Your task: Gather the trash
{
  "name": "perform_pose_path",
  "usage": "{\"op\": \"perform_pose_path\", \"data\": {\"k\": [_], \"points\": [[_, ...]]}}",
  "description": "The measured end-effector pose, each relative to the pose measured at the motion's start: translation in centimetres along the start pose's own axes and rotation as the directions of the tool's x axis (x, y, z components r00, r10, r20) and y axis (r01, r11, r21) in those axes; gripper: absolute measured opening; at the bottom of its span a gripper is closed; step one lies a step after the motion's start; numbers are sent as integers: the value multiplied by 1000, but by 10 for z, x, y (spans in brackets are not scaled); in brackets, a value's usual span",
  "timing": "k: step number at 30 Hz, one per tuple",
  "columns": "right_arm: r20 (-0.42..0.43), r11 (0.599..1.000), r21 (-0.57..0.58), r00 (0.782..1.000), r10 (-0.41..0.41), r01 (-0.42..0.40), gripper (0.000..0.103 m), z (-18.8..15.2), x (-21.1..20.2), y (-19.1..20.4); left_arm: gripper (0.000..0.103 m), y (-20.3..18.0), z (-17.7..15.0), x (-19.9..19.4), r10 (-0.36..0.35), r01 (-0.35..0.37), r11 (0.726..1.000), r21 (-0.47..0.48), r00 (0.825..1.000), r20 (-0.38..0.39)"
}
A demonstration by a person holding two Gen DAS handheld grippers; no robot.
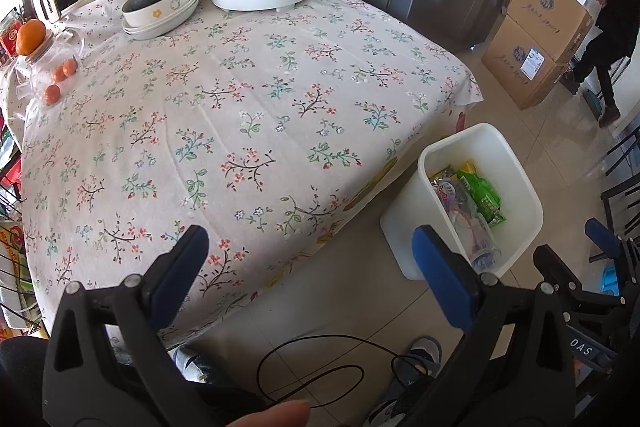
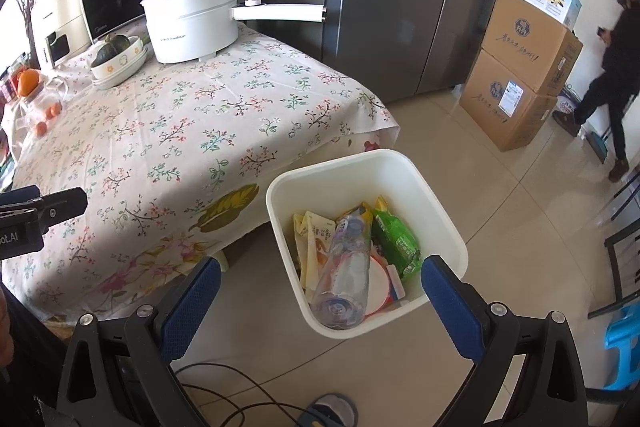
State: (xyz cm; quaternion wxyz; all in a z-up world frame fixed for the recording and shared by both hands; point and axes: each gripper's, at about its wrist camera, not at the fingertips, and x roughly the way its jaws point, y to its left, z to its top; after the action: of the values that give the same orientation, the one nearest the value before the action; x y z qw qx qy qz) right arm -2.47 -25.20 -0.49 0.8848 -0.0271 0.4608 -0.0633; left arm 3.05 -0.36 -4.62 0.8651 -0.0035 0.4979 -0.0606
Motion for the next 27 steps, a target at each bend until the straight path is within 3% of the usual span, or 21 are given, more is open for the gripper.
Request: {"op": "perform_pose_path", "data": {"k": [27], "points": [[-11,1000,-15,1000,15,-15,101,-1,1,3,101,2,-1,5,20,-20,1000,-4,1000,-16]]}}
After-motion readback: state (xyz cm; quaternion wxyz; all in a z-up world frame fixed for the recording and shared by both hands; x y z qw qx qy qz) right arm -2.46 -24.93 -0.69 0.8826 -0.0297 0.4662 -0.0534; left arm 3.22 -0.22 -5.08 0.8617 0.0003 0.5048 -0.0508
